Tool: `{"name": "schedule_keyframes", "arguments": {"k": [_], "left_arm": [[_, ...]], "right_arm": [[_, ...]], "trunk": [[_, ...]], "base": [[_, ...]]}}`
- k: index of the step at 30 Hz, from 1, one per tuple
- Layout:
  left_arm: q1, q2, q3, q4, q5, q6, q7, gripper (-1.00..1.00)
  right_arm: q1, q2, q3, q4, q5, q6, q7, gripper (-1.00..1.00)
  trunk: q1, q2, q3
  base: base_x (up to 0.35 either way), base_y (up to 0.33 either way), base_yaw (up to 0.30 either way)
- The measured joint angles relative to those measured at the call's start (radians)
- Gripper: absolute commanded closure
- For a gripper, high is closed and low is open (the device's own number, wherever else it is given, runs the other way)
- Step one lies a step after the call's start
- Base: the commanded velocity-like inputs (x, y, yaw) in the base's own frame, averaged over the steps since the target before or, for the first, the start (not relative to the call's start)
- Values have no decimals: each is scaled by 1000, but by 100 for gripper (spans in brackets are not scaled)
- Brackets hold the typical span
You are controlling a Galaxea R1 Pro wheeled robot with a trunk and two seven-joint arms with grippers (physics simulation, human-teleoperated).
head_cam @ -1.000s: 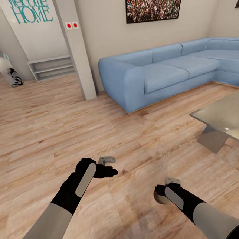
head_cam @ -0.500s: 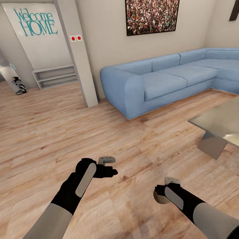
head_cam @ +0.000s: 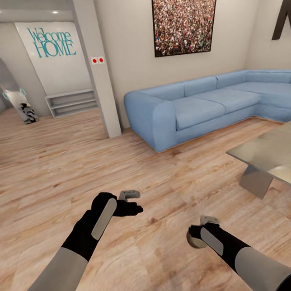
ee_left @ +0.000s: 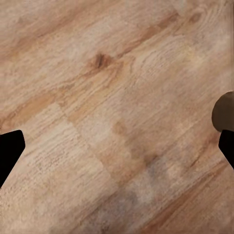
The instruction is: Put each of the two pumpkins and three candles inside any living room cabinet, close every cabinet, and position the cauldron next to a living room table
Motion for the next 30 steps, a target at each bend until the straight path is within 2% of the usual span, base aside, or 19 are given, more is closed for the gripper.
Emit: {"name": "schedule_keyframes", "arguments": {"k": [6,11,17,30], "left_arm": [[-1,0,0,0,0,0,0,-100],[-1,2,1,0,0,0,0,-100],[-1,2,-1,-2,0,0,0,-100],[-1,1,-6,-2,-1,0,0,-100]], "right_arm": [[1,1,0,0,0,0,1,100],[2,1,0,0,-1,0,2,100],[2,3,3,0,-3,0,1,100],[1,4,2,-2,2,0,2,100]], "trunk": [[-3,1,23],[-5,3,43],[-7,4,66],[-14,7,117]], "base": [[-37,74,-140],[-124,208,-182],[-122,201,-45],[-7,12,-22]]}}
